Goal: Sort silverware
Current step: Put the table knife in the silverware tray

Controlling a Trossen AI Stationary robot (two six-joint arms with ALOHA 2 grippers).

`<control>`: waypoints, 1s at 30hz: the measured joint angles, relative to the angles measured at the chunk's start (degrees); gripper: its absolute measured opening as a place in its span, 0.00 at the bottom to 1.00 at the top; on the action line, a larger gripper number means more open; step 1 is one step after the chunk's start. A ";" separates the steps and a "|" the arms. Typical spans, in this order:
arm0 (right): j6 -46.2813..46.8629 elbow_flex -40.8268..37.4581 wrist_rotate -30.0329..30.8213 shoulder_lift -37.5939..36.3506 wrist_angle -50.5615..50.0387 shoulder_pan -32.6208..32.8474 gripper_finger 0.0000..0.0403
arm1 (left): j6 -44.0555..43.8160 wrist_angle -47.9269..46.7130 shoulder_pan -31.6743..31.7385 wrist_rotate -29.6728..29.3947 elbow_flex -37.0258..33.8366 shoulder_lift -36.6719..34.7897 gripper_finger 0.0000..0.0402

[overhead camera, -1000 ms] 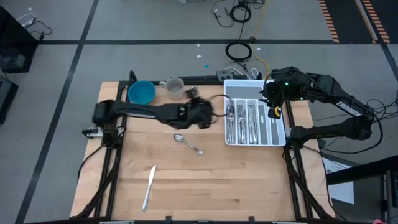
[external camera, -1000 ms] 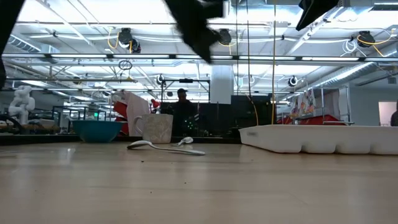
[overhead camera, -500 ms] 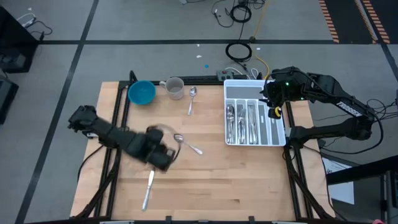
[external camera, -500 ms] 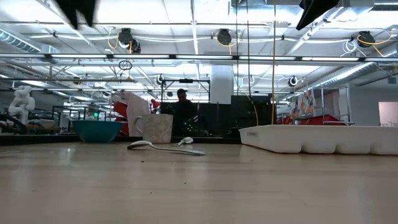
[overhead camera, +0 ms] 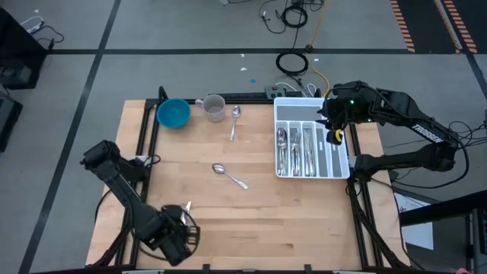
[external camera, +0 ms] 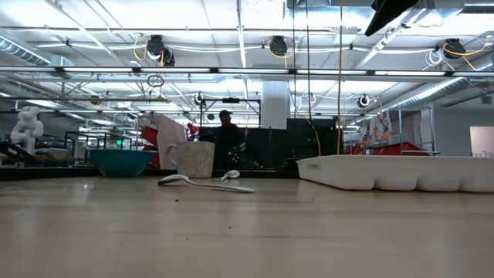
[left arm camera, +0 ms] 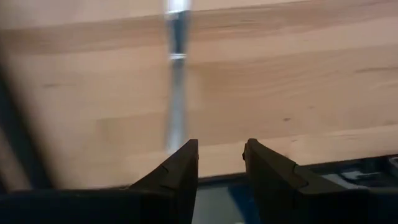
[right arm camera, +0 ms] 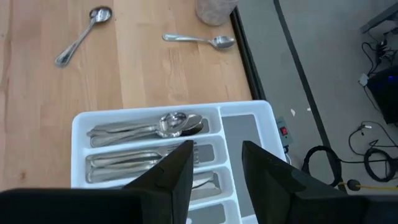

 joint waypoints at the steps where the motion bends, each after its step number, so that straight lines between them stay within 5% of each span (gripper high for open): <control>1: 0.02 0.00 0.00 0.00 0.39 -0.01 0.32 | 0.10 1.44 -0.02 -1.52 0.00 0.84 0.34; 8: 2.24 0.02 0.00 0.00 0.87 -0.01 0.32 | 0.84 6.58 -1.17 -3.31 -0.02 7.25 0.34; 15: 3.27 0.02 0.00 0.00 0.87 0.01 0.32 | 0.06 0.90 -4.73 6.33 -0.76 9.80 0.34; 30: 5.40 0.02 0.02 0.04 0.85 -0.01 0.32 | 1.52 17.31 -5.35 1.76 -13.26 9.24 0.34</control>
